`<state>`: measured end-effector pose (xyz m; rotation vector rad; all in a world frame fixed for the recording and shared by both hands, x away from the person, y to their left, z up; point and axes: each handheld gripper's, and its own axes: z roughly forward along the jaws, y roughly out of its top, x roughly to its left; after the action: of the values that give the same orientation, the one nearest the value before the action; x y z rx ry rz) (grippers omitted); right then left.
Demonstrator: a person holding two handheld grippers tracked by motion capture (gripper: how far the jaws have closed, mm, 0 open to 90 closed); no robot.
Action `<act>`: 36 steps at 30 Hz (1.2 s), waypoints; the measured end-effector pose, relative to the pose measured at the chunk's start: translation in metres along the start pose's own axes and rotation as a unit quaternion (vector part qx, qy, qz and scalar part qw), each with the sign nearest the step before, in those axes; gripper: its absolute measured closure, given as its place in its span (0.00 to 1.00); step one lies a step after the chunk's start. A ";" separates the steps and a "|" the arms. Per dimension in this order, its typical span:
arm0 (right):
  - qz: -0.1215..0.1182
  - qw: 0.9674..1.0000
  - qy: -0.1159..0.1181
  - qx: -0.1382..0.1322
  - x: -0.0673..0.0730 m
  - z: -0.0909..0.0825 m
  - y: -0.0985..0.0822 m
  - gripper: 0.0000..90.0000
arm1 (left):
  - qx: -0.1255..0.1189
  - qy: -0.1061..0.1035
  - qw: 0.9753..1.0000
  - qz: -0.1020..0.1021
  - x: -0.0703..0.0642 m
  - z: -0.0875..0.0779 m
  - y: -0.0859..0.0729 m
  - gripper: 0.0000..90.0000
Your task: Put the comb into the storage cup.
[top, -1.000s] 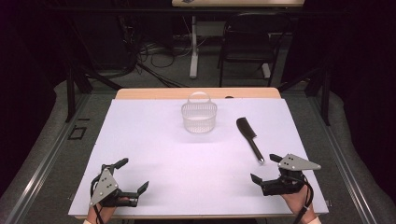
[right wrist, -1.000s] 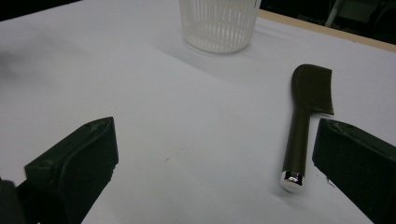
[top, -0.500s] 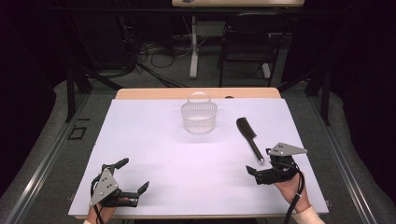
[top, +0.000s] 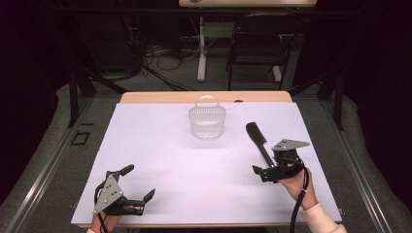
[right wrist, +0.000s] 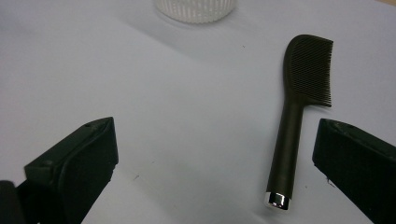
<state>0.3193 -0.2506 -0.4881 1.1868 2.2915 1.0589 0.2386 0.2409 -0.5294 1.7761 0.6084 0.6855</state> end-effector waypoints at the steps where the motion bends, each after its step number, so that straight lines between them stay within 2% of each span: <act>1: -0.001 1.000 -0.001 0.005 -0.001 0.001 0.001 0.00 | 0.000 0.000 1.000 0.000 0.000 0.000 0.000 0.00; 7: 0.004 1.000 -0.006 0.019 -0.005 0.004 0.010 0.00 | 0.000 0.000 1.000 0.001 0.000 0.000 0.000 0.00; 8: -0.002 1.000 -0.008 0.020 -0.007 0.005 0.011 0.00 | 0.000 0.000 1.000 0.001 0.000 0.000 0.000 0.00; 17: 0.014 0.998 -0.013 0.054 -0.016 0.012 0.022 0.00 | 0.001 0.002 1.000 0.001 0.000 0.000 0.000 0.00; 25: 0.020 0.995 -0.018 0.093 -0.025 0.021 0.033 0.00 | 0.002 0.003 1.000 0.001 0.000 0.000 0.000 0.00; 31: 0.029 0.993 -0.024 0.111 -0.036 0.030 0.039 0.00 | 0.002 0.003 1.000 0.000 0.000 0.000 0.000 0.00; 36: 0.035 0.991 -0.024 0.128 -0.040 0.037 0.042 0.00 | 0.002 0.002 1.000 -0.002 0.000 0.000 0.000 0.00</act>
<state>0.3878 -0.2498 -0.4823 1.3816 2.4179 0.7644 0.2388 0.2411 -0.5295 1.7779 0.6163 0.6867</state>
